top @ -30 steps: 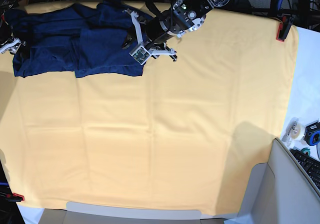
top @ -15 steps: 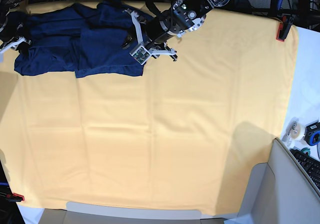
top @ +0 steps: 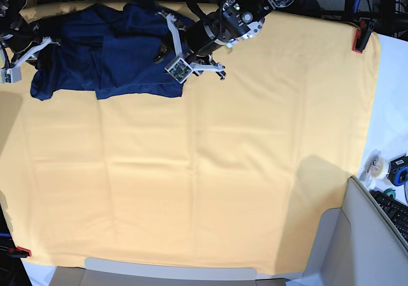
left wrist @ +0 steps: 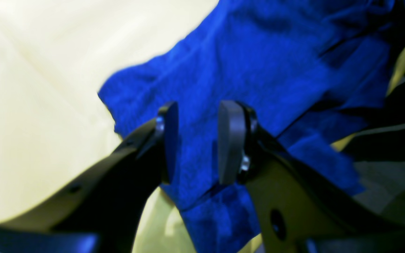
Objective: Fold the T-shirt properly
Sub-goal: 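Release the bundle with the left gripper and lift both grippers away, then grasp the bundle's side with the right gripper and tuck it inward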
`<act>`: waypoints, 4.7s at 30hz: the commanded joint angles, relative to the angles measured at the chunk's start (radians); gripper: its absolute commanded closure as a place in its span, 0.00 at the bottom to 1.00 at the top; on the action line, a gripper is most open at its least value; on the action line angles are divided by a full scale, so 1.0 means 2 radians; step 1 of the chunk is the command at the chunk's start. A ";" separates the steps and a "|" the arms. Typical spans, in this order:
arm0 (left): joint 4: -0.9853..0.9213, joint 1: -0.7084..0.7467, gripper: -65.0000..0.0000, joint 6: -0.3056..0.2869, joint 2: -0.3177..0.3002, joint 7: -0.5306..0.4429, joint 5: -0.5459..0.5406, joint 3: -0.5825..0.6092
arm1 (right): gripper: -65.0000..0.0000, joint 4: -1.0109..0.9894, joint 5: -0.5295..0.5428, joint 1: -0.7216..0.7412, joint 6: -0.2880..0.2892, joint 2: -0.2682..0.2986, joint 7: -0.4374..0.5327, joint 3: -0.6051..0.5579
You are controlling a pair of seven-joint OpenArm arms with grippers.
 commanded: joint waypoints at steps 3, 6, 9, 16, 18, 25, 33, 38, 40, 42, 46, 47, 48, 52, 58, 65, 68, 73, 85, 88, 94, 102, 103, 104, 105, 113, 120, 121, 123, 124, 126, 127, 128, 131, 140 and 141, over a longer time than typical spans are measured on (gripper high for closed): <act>0.015 -0.001 0.71 0.001 0.002 -0.011 -0.001 -0.024 | 1.00 0.034 0.012 -0.002 0.003 0.006 0.013 -0.039; 0.022 0.001 0.71 0.001 0.002 -0.011 -0.001 -0.050 | 1.00 0.039 0.012 -0.006 0.003 0.006 0.015 -0.085; 0.030 0.013 0.71 0.001 0.002 -0.011 -0.001 -0.079 | 1.00 0.040 0.012 -0.006 0.003 0.005 0.016 -0.126; 0.033 0.022 0.71 0.000 -0.012 -0.015 -0.001 -0.121 | 1.00 0.053 0.012 0.001 0.003 -0.015 0.016 -0.177; 0.033 0.025 0.71 0.000 -0.017 -0.015 -0.001 -0.124 | 1.00 0.054 0.012 0.006 0.003 -0.016 0.016 -0.186; 0.034 0.024 0.71 0.000 -0.018 -0.016 -0.001 -0.125 | 1.00 0.057 0.012 0.014 0.003 -0.027 0.016 -0.208; 0.039 0.024 0.71 0.001 -0.018 -0.016 -0.001 -0.126 | 1.00 0.057 0.012 0.041 0.003 -0.031 0.016 -0.285; 0.039 0.021 0.71 0.001 -0.019 -0.016 -0.001 -0.127 | 1.00 0.055 0.009 0.050 0.003 -0.049 0.016 -0.308; 0.039 0.024 0.71 0.001 -0.018 -0.016 -0.001 -0.140 | 1.00 0.054 0.005 0.051 0.003 -0.054 0.016 -0.315; 0.039 0.024 0.71 0.001 -0.017 -0.016 -0.001 -0.151 | 1.00 0.054 -0.008 0.051 0.003 -0.059 0.016 -0.318; 0.039 0.024 0.71 0.000 -0.018 -0.016 -0.001 -0.166 | 1.00 0.052 -0.051 0.048 0.003 -0.066 0.016 -0.342; 0.039 0.024 0.71 0.000 -0.018 -0.016 -0.001 -0.169 | 1.00 0.052 -0.060 0.048 0.003 -0.066 0.016 -0.350; 0.039 0.024 0.71 0.000 -0.018 -0.016 -0.001 -0.172 | 1.00 0.050 -0.068 0.048 0.003 -0.066 0.016 -0.359; 0.039 0.024 0.71 0.000 -0.018 -0.015 -0.001 -0.175 | 1.00 0.037 -0.100 0.050 0.003 -0.076 0.029 -0.394; 0.039 0.024 0.71 0.000 -0.018 -0.012 -0.001 -0.175 | 0.73 0.027 -0.130 0.047 0.003 -0.077 0.055 -0.430; 0.039 0.028 0.71 0.000 -0.018 -0.012 -0.002 -0.175 | 0.46 0.031 -0.127 0.048 0.003 -0.077 0.055 -0.429; 0.039 0.034 0.71 0.000 -0.018 -0.014 -0.002 -0.176 | 0.46 0.043 -0.126 0.051 0.003 -0.077 0.055 -0.427; 0.039 0.034 0.71 0.000 -0.018 -0.014 -0.002 -0.178 | 0.46 0.053 -0.081 0.067 0.003 -0.077 0.054 -0.383; 0.039 0.035 0.71 0.000 -0.016 -0.012 -0.002 -0.188 | 0.46 0.052 0.038 0.069 0.003 -0.054 -0.006 -0.150; 0.039 0.035 0.71 0.000 -0.016 -0.012 -0.002 -0.185 | 0.46 0.053 0.051 0.042 0.003 -0.046 -0.008 -0.120; 0.038 0.036 0.71 0.000 -0.015 -0.012 -0.003 -0.185 | 0.46 0.053 0.051 -0.015 0.003 0.004 -0.006 -0.116; 0.038 0.044 0.71 0.000 -0.005 -0.012 -0.002 -0.187 | 0.46 0.053 0.051 -0.029 0.003 0.009 -0.007 -0.119; 0.038 0.044 0.71 0.000 -0.005 -0.012 -0.002 -0.187 | 0.46 0.054 0.051 -0.030 0.003 0.009 -0.007 -0.119; 0.038 0.044 0.71 0.000 -0.005 -0.012 -0.002 -0.185 | 0.46 0.054 0.055 -0.032 0.003 0.009 -0.007 -0.119; 0.038 0.044 0.71 0.000 -0.005 -0.012 -0.002 -0.185 | 0.46 0.054 0.065 -0.035 0.003 0.010 -0.007 -0.119; 0.037 0.044 0.71 0.000 -0.005 -0.012 -0.002 -0.185 | 0.46 0.057 0.112 -0.045 0.003 0.021 -0.008 -0.135; 0.037 0.044 0.71 0.000 -0.005 -0.012 -0.002 -0.185 | 0.46 0.057 0.134 -0.052 0.003 0.031 -0.008 -0.178; 0.037 0.044 0.71 0.000 -0.005 -0.012 -0.002 -0.185 | 0.46 0.057 0.137 -0.055 0.003 0.033 -0.008 -0.179; 0.037 0.044 0.71 0.000 -0.005 -0.012 -0.002 -0.185 | 0.46 0.057 0.146 -0.058 0.003 0.038 -0.008 -0.179; 0.037 0.044 0.71 0.000 -0.005 -0.012 -0.002 -0.185 | 0.46 0.057 0.150 -0.059 0.003 0.040 -0.008 -0.179; 0.037 0.044 0.71 0.000 -0.005 -0.012 -0.002 -0.185 | 0.46 0.057 0.157 -0.066 0.003 0.043 -0.008 -0.179; 0.037 0.044 0.71 0.000 -0.005 -0.012 -0.002 -0.185 | 0.46 0.057 0.157 -0.068 0.003 0.044 -0.008 -0.181; 0.037 0.044 0.71 0.000 -0.005 -0.012 -0.002 -0.185 | 0.46 0.057 0.156 -0.068 0.003 0.044 -0.008 -0.185; 0.037 0.044 0.71 0.000 -0.005 -0.012 -0.002 -0.185 | 0.46 0.060 0.157 -0.073 0.003 0.046 -0.008 -0.198; 0.036 0.044 0.71 0.000 -0.005 -0.012 -0.002 -0.184 | 0.46 0.063 0.171 -0.094 0.003 0.067 -0.007 -0.174; 0.036 0.044 0.71 0.000 -0.005 -0.012 -0.002 -0.184 | 0.46 0.063 0.177 -0.094 0.003 0.067 -0.007 -0.176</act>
